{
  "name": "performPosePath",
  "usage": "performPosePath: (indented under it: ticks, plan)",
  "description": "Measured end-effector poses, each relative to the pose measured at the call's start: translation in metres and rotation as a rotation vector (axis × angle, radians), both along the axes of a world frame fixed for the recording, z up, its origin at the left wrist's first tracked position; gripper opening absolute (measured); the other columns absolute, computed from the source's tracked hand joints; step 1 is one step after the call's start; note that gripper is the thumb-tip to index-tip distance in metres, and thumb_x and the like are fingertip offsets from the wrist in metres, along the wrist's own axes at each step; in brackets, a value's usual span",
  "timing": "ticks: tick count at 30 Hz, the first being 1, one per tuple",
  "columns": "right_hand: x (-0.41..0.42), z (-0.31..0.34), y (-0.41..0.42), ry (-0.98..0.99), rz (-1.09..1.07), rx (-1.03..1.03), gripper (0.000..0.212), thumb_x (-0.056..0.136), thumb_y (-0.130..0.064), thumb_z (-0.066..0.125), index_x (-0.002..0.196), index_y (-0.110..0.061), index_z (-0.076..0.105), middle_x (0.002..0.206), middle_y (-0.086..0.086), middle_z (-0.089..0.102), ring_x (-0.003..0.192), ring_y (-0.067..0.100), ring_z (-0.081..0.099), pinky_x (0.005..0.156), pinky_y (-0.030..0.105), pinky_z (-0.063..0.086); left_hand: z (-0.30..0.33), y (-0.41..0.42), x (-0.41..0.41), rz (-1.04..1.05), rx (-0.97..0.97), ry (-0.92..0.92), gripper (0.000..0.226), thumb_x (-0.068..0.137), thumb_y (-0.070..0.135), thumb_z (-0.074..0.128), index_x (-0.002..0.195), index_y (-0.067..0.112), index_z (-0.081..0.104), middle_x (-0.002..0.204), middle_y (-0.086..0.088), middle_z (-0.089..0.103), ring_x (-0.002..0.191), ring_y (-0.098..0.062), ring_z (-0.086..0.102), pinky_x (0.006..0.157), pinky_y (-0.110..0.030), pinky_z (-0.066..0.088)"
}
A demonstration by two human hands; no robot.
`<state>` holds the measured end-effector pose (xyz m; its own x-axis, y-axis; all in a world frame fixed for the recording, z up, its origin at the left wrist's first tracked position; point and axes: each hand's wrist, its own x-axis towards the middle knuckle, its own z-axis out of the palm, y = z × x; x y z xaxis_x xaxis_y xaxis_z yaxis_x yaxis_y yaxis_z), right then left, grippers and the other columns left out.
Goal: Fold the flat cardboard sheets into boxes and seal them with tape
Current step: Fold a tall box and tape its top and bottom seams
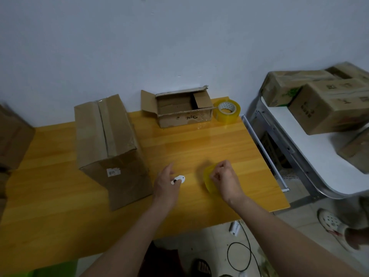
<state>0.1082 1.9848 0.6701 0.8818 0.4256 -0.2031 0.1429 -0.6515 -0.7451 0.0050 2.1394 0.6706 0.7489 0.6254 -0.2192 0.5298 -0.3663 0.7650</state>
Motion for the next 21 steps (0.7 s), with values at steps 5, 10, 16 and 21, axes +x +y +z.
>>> performPosePath:
  ticks: [5, 10, 16, 21]
  plan:
    - [-0.004, -0.035, -0.007, -0.080, 0.228, -0.346, 0.030, 0.090, -0.004, 0.051, 0.070, -0.026, 0.041, 0.091, 0.007, 0.047, 0.091, 0.030, 0.049, 0.083, 0.045, 0.040, -0.009, 0.020, -0.027, 0.100, -0.046, 0.117, 0.057, 0.088, 0.007, 0.065, 0.141, 0.016, 0.044, 0.116, -0.001, 0.049, 0.099, -0.015, 0.051, 0.089, -0.034, 0.050]
    - [0.002, -0.050, 0.003, 0.022, 0.305, -0.497, 0.070, 0.090, 0.007, 0.047, 0.150, -0.022, 0.024, 0.145, 0.018, 0.026, 0.129, 0.035, 0.041, 0.106, 0.038, 0.034, 0.000, 0.046, -0.060, 0.151, 0.095, 0.173, 0.056, 0.092, 0.015, 0.061, 0.144, 0.018, 0.038, 0.134, -0.004, 0.045, 0.115, -0.016, 0.046, 0.089, -0.023, 0.038]
    - [-0.007, 0.002, 0.076, -0.323, 0.424, -0.151, 0.044, 0.096, -0.021, 0.055, 0.137, -0.009, 0.047, 0.129, 0.012, 0.048, 0.121, 0.028, 0.042, 0.100, 0.033, 0.035, 0.029, 0.083, -0.084, 0.242, 0.531, -0.003, 0.041, 0.089, 0.019, 0.066, 0.128, 0.015, 0.054, 0.126, -0.007, 0.045, 0.119, -0.024, 0.039, 0.095, -0.030, 0.040]
    - [-0.032, 0.050, 0.172, -0.576, 0.696, -0.045, 0.054, 0.092, -0.034, 0.058, 0.141, -0.023, 0.040, 0.150, 0.007, 0.032, 0.140, 0.027, 0.025, 0.112, 0.039, 0.032, 0.047, 0.161, -0.079, 0.174, 0.661, 0.182, 0.075, 0.079, 0.045, 0.073, 0.143, 0.030, 0.037, 0.153, -0.006, 0.018, 0.137, -0.030, 0.018, 0.110, -0.046, 0.032]
